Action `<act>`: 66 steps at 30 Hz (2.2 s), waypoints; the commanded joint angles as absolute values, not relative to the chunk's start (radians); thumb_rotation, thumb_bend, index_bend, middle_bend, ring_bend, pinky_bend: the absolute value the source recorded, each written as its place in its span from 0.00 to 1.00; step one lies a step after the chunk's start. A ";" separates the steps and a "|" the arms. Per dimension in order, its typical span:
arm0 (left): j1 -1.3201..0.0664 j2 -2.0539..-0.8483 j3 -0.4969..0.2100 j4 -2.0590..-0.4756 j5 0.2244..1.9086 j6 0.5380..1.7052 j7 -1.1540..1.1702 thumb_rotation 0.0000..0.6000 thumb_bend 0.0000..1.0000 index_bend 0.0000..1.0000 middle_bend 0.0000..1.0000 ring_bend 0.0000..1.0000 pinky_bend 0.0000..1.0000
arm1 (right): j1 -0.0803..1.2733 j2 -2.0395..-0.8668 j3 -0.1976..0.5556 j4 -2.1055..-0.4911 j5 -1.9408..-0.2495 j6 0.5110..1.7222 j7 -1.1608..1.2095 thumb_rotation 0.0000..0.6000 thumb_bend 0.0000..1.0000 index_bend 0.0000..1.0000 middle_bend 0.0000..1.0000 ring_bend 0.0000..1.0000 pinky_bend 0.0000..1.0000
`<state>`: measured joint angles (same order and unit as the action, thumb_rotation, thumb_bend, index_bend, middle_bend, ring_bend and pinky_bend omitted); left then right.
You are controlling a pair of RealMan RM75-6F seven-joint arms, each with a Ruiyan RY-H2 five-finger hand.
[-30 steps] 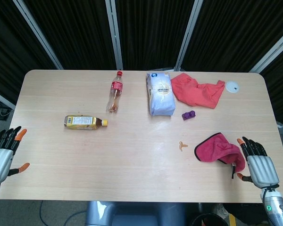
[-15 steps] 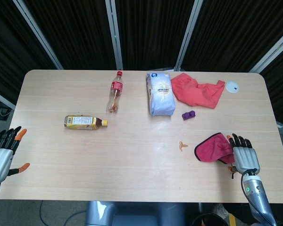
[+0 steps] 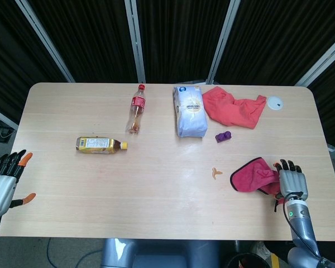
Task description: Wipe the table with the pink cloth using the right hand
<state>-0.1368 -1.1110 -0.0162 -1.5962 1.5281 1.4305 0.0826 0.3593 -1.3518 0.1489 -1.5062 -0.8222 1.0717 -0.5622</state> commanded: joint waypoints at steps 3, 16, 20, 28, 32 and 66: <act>-0.139 -1.110 -0.017 -1.598 1.522 1.425 0.081 1.00 0.00 0.04 0.00 0.00 0.00 | 0.369 -1.400 0.148 -1.459 -0.830 1.105 -0.561 1.00 0.22 0.36 0.20 0.10 0.30; -0.146 -1.111 -0.021 -1.596 1.513 1.412 0.061 1.00 0.00 0.05 0.00 0.00 0.00 | 0.373 -1.512 0.194 -1.406 -0.934 1.165 -0.399 1.00 0.49 0.76 0.67 0.61 0.78; -0.148 -1.109 -0.022 -1.598 1.509 1.409 0.054 1.00 0.00 0.05 0.00 0.00 0.00 | 0.396 -1.535 0.216 -1.444 -0.941 1.173 -0.407 1.00 0.49 0.77 0.67 0.61 0.78; -0.153 -1.106 -0.022 -1.601 1.498 1.392 0.044 1.00 0.01 0.05 0.00 0.00 0.00 | 0.464 -1.621 0.234 -1.480 -0.926 1.163 -0.487 1.00 0.49 0.77 0.67 0.61 0.78; -0.157 -1.105 -0.023 -1.598 1.491 1.382 0.037 1.00 0.00 0.05 0.00 0.00 0.00 | 0.488 -1.667 0.246 -1.517 -0.900 1.149 -0.492 1.00 0.49 0.77 0.67 0.61 0.78; -0.163 -1.095 -0.023 -1.625 1.459 1.355 0.020 1.00 0.01 0.06 0.00 0.00 0.00 | 0.459 -1.639 0.237 -1.317 -0.815 1.173 -0.480 1.00 0.49 0.78 0.67 0.61 0.78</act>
